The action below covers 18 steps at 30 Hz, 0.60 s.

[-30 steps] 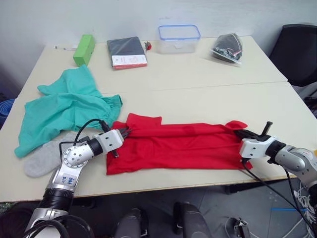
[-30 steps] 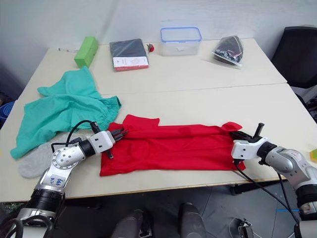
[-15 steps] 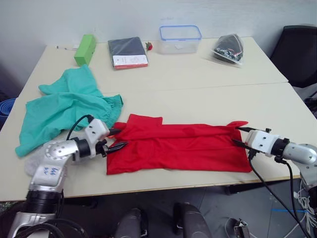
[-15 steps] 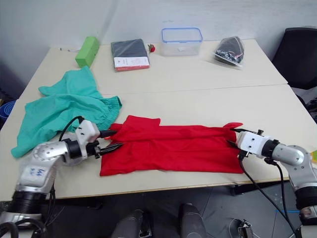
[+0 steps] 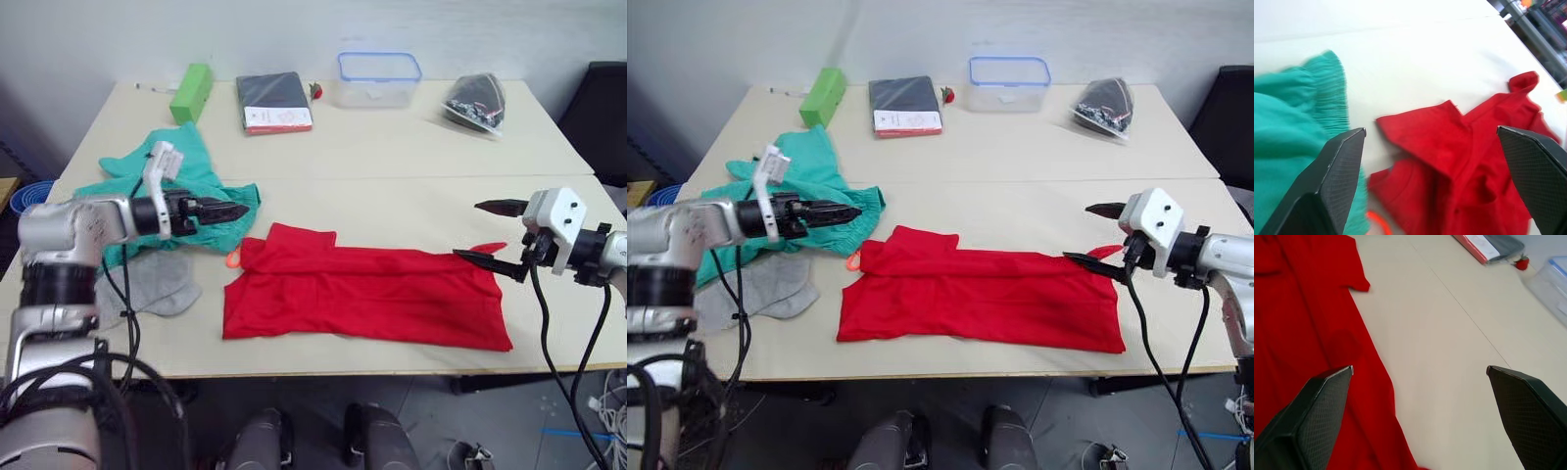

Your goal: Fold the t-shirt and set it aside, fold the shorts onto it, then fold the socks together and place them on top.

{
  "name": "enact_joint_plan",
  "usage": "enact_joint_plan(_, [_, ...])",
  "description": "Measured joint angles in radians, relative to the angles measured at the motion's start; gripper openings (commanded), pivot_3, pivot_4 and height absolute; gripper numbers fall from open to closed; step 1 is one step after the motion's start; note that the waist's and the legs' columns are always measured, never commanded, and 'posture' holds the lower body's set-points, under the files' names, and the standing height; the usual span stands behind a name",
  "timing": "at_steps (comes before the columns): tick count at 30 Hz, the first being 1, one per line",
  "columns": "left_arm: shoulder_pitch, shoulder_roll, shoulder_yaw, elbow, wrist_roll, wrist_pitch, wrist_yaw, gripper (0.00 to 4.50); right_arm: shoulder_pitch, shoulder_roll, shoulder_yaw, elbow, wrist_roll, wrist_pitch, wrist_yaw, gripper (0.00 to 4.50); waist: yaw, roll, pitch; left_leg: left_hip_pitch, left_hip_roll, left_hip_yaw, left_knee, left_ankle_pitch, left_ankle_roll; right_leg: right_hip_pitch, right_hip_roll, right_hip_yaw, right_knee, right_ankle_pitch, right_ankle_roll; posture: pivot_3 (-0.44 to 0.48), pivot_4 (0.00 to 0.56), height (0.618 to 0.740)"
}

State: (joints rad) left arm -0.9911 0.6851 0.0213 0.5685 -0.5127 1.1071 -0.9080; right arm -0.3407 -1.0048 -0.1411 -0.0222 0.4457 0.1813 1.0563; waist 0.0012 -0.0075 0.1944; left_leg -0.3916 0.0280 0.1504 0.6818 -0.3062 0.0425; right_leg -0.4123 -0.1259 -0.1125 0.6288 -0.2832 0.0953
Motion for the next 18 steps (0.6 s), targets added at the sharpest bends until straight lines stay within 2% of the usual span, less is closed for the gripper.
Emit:
enact_joint_plan(4, [-0.102, -0.080, -0.059, 0.223, 0.075, 0.026, 0.014, 4.50, 0.034, 0.002, -0.026, -0.109, 0.023, 0.075, -0.020, 4.47, -0.002, -0.001, 0.001, -0.003, 0.000, 0.001, 0.000, 0.000, 0.001, -0.002, 0.002, -0.004, 0.000, 0.001, 0.001, 0.000, 0.150, 0.740])
enact_joint_plan(8, [-0.193, -0.136, -0.064, 0.379, 0.124, 0.003, 0.012, 4.50, 0.066, 0.008, -0.043, -0.199, 0.036, 0.132, -0.048, 4.47, -0.003, -0.005, 0.003, -0.004, 0.001, 0.001, 0.001, 0.000, 0.001, -0.003, 0.003, -0.004, -0.002, 0.001, 0.001, 0.000, 0.150, 0.740])
enact_joint_plan(17, [-0.275, -0.201, -0.101, 0.545, 0.250, -0.077, -0.042, 4.50, 0.091, 0.013, -0.091, -0.306, 0.075, 0.203, -0.071, 4.47, -0.002, -0.006, 0.003, -0.004, 0.001, 0.001, 0.001, 0.000, 0.001, -0.003, -0.004, -0.005, -0.002, 0.001, 0.001, 0.000, 0.150, 0.740])
enact_joint_plan(18, [-0.278, -0.206, -0.102, 0.549, 0.262, -0.085, -0.047, 4.12, 0.094, 0.013, -0.096, -0.314, 0.075, 0.208, -0.072, 4.50, -0.002, -0.006, 0.003, -0.004, 0.001, 0.001, 0.001, 0.000, 0.001, -0.003, -0.004, -0.004, -0.002, 0.001, 0.001, 0.000, 0.150, 0.740])
